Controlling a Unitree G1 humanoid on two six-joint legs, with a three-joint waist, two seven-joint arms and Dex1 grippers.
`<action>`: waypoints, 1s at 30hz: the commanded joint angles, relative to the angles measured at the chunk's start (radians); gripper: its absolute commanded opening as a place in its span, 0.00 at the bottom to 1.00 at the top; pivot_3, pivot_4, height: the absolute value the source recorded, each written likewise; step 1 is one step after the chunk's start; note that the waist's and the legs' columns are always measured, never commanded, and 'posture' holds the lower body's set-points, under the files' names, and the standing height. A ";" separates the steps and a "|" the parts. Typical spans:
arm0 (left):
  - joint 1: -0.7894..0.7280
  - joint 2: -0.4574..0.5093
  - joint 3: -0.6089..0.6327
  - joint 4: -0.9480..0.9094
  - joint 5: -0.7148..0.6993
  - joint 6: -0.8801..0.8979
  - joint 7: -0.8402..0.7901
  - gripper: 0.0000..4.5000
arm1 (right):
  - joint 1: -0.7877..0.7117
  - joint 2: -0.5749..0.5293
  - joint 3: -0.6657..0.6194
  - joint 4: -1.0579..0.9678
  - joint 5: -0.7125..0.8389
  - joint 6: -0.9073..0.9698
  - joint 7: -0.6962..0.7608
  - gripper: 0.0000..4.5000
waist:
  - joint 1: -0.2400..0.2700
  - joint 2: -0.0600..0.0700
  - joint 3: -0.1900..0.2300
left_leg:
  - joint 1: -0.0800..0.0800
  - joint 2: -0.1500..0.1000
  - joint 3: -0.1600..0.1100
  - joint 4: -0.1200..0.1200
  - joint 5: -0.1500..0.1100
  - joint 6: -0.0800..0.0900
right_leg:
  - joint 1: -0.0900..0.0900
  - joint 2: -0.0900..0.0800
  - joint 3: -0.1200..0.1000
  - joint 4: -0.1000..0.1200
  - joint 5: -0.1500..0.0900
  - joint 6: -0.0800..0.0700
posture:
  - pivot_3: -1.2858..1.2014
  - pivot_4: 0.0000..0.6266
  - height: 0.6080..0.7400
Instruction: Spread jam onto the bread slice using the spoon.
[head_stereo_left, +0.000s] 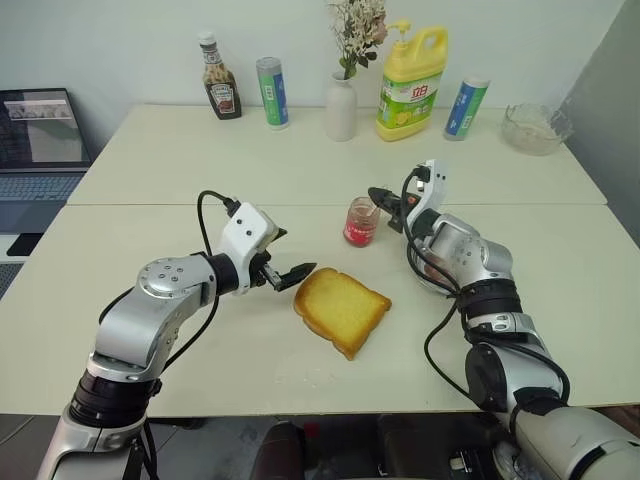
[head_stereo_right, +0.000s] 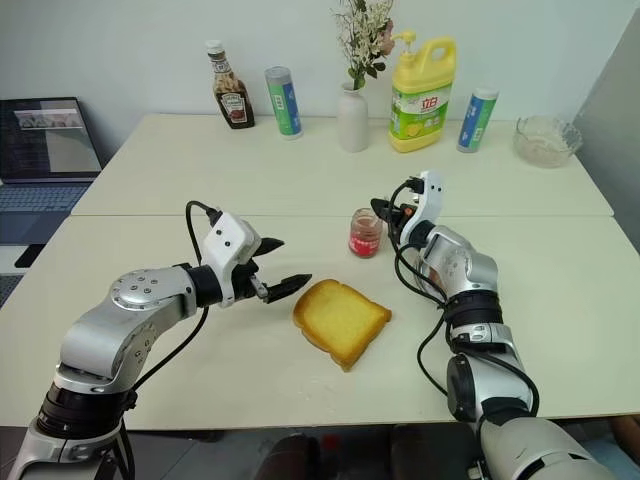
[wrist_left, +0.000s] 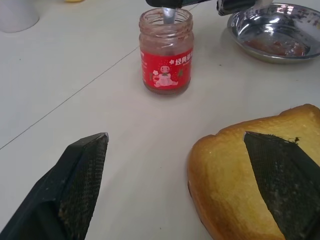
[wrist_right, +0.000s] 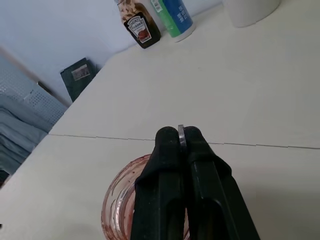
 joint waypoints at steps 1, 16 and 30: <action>-0.021 -0.003 -0.003 -0.004 0.013 -0.027 -0.003 1.00 | -0.025 0.004 -0.010 -0.062 0.037 0.032 -0.012 0.01 | -0.002 0.000 0.000 | 0.000 0.000 0.000 0.000 0.000 0.000 | 0.000 0.000 0.000 0.000 0.000 0.000 | 0.52 0.24 1.00; -0.019 -0.013 -0.012 -0.002 0.028 -0.038 -0.001 1.00 | -0.039 0.027 -0.039 -0.142 0.117 0.089 -0.075 0.01 | -0.012 0.000 0.000 | -0.001 0.000 0.000 -0.001 0.000 0.000 | -0.001 0.000 0.000 -0.002 0.000 0.000 | 0.52 0.24 1.00; -0.018 -0.019 -0.019 -0.001 0.040 -0.046 -0.005 1.00 | -0.062 0.035 -0.151 -0.145 0.240 0.172 -0.189 0.01 | -0.012 0.000 0.000 | -0.002 0.000 0.000 -0.001 0.000 0.000 | -0.001 0.000 0.000 -0.003 0.000 0.000 | 0.52 0.24 1.00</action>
